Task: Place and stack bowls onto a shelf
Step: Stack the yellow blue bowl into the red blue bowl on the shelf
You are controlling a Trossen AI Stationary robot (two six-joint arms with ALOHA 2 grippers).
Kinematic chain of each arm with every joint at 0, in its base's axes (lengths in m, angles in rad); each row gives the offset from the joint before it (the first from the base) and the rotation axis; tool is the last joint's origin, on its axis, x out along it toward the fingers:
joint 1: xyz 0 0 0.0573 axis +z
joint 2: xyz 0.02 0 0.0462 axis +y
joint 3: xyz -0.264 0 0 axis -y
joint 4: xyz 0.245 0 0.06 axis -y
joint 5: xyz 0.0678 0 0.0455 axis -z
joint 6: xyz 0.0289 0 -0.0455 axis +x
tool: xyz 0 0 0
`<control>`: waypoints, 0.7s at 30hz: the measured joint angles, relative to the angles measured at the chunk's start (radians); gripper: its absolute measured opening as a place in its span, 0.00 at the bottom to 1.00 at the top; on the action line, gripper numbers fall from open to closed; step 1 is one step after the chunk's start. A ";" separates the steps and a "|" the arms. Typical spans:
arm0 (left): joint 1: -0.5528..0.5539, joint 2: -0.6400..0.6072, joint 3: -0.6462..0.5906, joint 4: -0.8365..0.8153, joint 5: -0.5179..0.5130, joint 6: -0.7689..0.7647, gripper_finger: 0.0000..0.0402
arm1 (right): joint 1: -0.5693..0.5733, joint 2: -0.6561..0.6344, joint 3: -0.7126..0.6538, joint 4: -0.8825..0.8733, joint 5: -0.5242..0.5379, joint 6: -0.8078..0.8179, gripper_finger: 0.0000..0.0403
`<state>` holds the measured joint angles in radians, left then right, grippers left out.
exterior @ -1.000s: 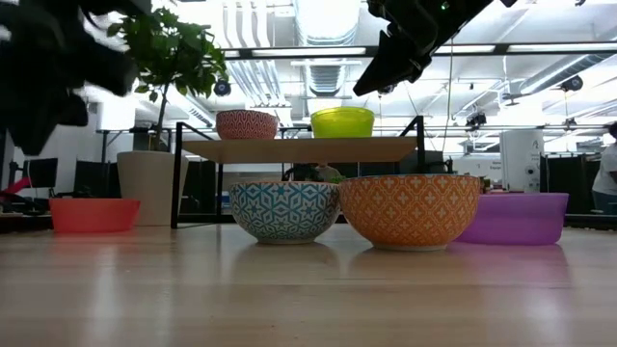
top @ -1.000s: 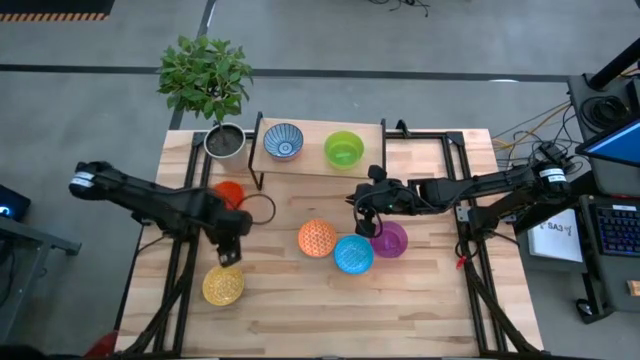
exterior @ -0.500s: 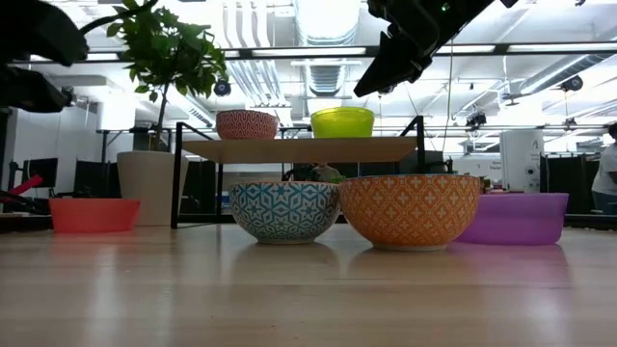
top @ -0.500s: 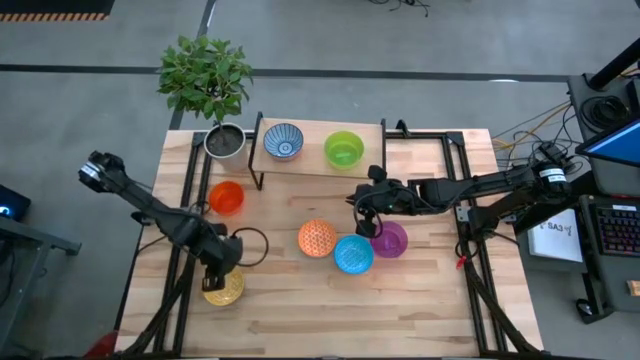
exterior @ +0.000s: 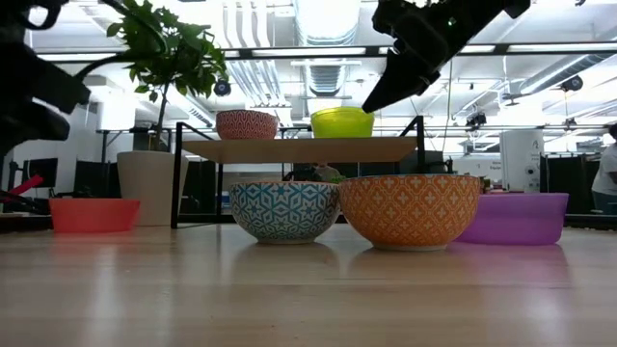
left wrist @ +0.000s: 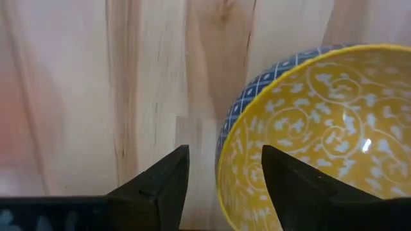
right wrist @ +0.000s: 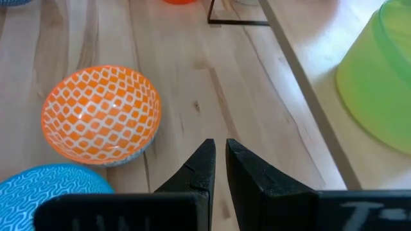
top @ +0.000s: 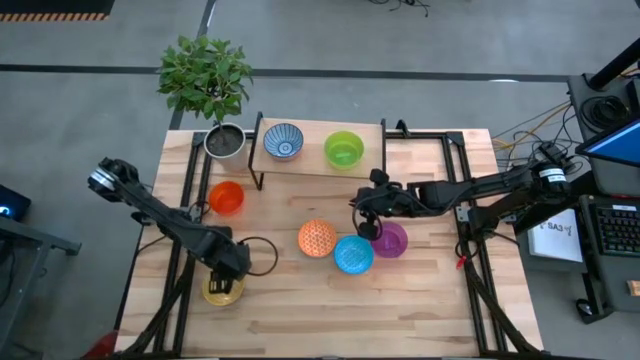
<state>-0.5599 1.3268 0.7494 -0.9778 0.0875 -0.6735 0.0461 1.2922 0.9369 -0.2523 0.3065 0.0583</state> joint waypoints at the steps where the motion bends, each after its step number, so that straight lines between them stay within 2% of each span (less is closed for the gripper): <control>1: 0.000 0.012 0.000 0.003 0.000 0.004 0.42 | 0.002 0.000 -0.002 0.000 0.000 0.001 0.07; 8: 0.000 0.060 0.000 0.009 0.001 0.016 0.28 | 0.019 0.000 -0.004 0.003 0.000 0.001 0.07; 14: 0.000 0.067 0.000 0.010 0.002 0.033 0.05 | 0.035 0.000 -0.004 0.003 0.000 0.000 0.07; 21: 0.000 0.017 0.038 0.009 -0.006 -0.036 0.01 | 0.042 0.000 -0.004 0.003 0.000 -0.006 0.07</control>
<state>-0.5602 1.3442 0.7876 -0.9689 0.0811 -0.7099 0.0879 1.2922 0.9329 -0.2489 0.3065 0.0521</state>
